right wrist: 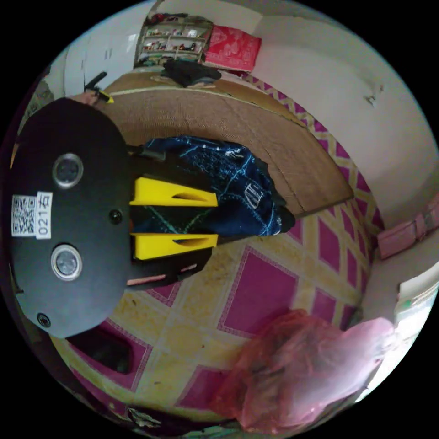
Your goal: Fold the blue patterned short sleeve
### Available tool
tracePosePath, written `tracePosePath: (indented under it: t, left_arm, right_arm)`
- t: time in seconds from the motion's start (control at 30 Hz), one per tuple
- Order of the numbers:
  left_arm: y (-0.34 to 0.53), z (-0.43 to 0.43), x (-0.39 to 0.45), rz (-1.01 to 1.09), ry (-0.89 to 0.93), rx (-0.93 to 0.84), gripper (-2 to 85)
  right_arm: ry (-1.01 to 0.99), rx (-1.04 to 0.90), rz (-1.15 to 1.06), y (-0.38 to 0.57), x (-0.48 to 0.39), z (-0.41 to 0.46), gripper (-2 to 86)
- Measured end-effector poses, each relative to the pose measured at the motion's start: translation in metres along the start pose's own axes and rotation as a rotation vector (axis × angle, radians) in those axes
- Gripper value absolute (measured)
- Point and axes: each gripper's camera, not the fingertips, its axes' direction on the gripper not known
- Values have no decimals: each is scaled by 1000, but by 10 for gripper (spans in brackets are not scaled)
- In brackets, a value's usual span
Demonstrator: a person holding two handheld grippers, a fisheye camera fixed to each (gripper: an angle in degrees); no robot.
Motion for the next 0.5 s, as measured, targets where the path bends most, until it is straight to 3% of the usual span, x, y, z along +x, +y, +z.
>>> tracePosePath:
  t: [0.1,0.23,0.27,0.5]
  left_arm:
    - [-12,-6,28,74,-63,30,-6]
    - [-30,-6,54,85,-132,64,13]
    - [-35,-3,61,87,-133,64,57]
    - [-50,44,81,-29,-244,-26,194]
  right_arm:
    - [69,55,-224,38,-65,-15,133]
    - [-63,89,-428,110,-149,-23,137]
    - [-88,74,-483,137,-177,-18,149]
    - [135,38,-469,258,-282,52,235]
